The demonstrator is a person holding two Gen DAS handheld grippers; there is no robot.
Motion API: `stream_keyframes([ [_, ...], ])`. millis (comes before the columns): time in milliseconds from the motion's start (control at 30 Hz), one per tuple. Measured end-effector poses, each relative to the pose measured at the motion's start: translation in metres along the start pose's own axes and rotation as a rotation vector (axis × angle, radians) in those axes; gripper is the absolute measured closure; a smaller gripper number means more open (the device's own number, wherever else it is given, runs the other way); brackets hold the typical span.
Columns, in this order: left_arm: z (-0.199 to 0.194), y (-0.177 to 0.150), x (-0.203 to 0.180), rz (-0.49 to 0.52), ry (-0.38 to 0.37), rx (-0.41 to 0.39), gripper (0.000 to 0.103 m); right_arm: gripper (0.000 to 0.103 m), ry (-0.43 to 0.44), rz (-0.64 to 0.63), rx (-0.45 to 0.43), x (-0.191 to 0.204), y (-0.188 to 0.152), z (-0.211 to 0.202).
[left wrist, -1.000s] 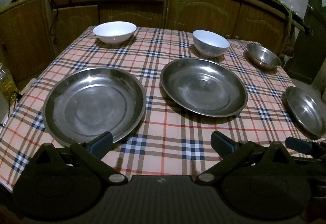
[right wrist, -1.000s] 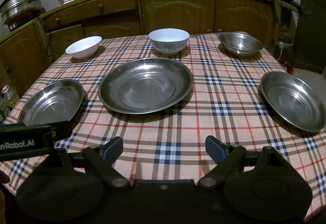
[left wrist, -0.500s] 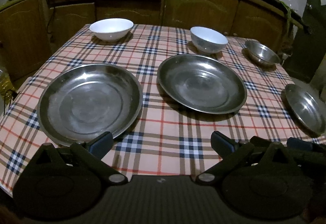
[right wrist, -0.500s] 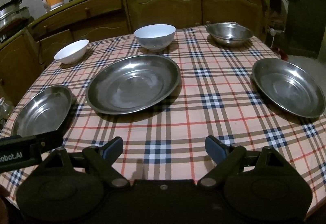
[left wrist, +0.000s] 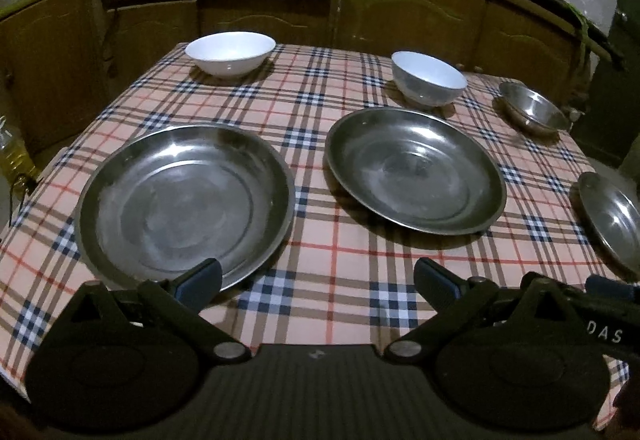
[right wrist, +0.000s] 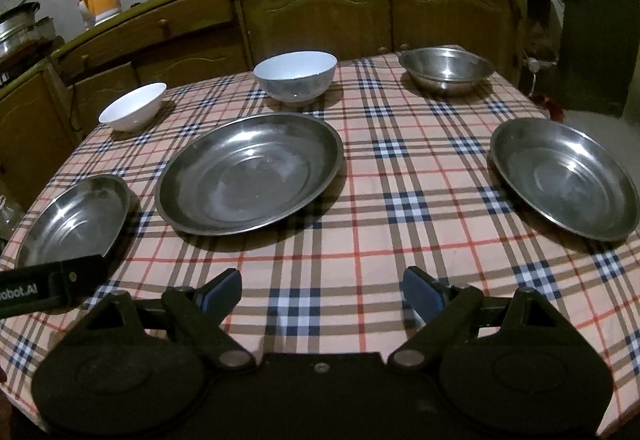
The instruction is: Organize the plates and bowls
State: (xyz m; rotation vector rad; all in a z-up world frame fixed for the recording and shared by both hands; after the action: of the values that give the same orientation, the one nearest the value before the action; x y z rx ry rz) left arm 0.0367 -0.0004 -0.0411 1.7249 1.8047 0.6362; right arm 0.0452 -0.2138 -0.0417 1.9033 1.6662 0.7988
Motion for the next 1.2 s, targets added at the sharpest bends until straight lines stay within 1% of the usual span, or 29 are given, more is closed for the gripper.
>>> stream_keyframes([
  [167, 0.006, 0.009, -0.005, 0.039, 0.005, -0.025, 0.0, 0.0, 0.01, -0.025, -0.023, -0.003, 0.01, 0.004],
  [300, 0.013, 0.018, -0.009, 0.037, -0.009, -0.017, 0.0, 0.0, 0.009, -0.059, -0.05, -0.005, 0.023, 0.009],
  [400, 0.02, 0.025, -0.014, 0.048, -0.003, -0.009, 0.0, 0.0, 0.007, -0.081, -0.054, -0.007, 0.033, 0.015],
  [500, 0.028, 0.032, -0.018, 0.062, 0.006, -0.004, 0.0, 0.0, 0.004, -0.105, -0.082, -0.01, 0.043, 0.021],
  [667, 0.042, 0.042, -0.023, 0.08, 0.008, 0.001, 0.0, 0.0, 0.002, -0.1, -0.107, -0.022, 0.06, 0.04],
  [900, 0.071, 0.06, -0.025, 0.079, 0.031, 0.009, 0.0, 0.0, 0.017, -0.053, -0.094, -0.038, 0.073, 0.073],
  [1000, 0.085, 0.066, -0.025, 0.086, 0.044, 0.017, 0.0, 0.0, 0.036, -0.055, -0.073, -0.039, 0.075, 0.088],
  [1067, 0.094, 0.069, -0.024, 0.081, 0.051, 0.024, 0.0, 0.0, 0.063, -0.058, -0.061, -0.038, 0.075, 0.097],
  [1200, 0.109, 0.074, -0.02, 0.08, 0.073, 0.036, 0.0, 0.0, 0.08, -0.077, -0.038, -0.035, 0.075, 0.11],
])
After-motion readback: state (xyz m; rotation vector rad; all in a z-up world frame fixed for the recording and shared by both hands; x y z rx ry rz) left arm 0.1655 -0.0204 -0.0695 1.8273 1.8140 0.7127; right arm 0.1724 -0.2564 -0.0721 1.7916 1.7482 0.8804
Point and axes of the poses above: each gripper's, at about its wrist camera, not at the fingertips, and z roughly the way its jaws point, x to its left, y to its top, the point moved 2 cm from there along z, roughly the way its jaws point, and after that the axes turned 2 degrees about x, right-handed, at the moved point
